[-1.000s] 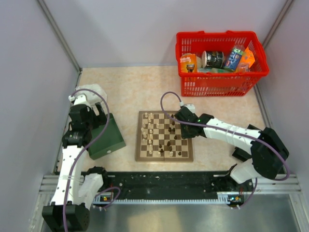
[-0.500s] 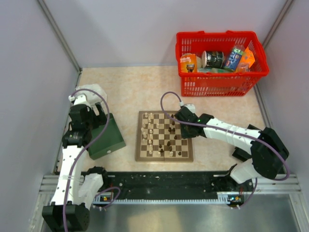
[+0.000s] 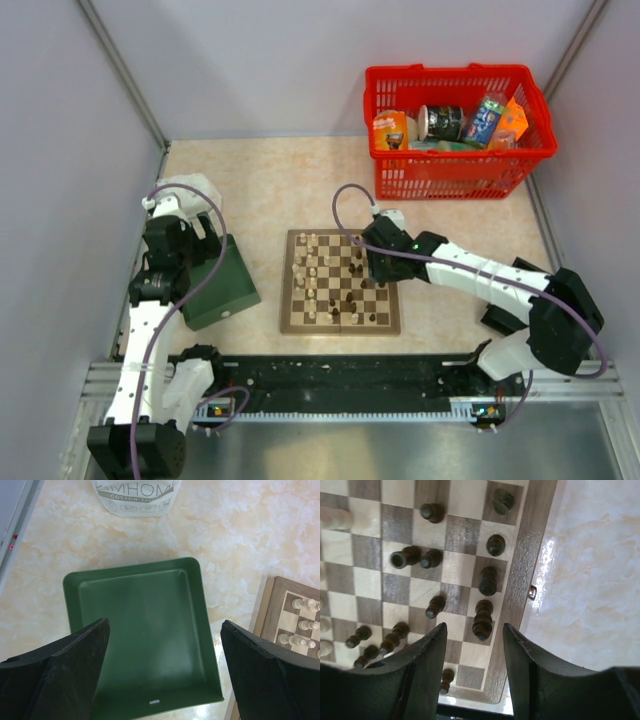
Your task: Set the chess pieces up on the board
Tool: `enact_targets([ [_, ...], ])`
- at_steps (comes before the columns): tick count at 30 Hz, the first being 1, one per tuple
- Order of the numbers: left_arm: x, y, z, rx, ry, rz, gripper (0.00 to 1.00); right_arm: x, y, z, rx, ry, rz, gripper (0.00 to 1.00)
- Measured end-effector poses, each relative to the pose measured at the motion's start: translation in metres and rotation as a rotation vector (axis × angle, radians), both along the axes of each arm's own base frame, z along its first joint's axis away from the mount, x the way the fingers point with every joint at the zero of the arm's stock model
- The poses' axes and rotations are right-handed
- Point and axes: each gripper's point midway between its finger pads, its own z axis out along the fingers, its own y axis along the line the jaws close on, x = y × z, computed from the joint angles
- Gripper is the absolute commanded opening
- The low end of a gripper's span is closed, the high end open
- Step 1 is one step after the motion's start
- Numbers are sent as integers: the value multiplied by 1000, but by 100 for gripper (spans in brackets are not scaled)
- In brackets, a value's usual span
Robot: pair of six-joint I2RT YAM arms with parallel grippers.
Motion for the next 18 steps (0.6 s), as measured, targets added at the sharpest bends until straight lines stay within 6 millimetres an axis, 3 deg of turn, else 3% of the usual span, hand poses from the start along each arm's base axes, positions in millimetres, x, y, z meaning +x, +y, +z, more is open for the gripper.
enact_targets([
  [7, 0, 0, 0, 0, 0, 0, 98, 1, 37, 49, 47, -112, 90, 51],
  [10, 0, 0, 0, 0, 0, 0, 98, -4, 52, 60, 64, -131, 132, 50],
  [13, 0, 0, 0, 0, 0, 0, 98, -7, 63, 56, 62, -121, 166, 49],
  [18, 0, 0, 0, 0, 0, 0, 98, -14, 72, 28, 17, -53, 198, 46],
])
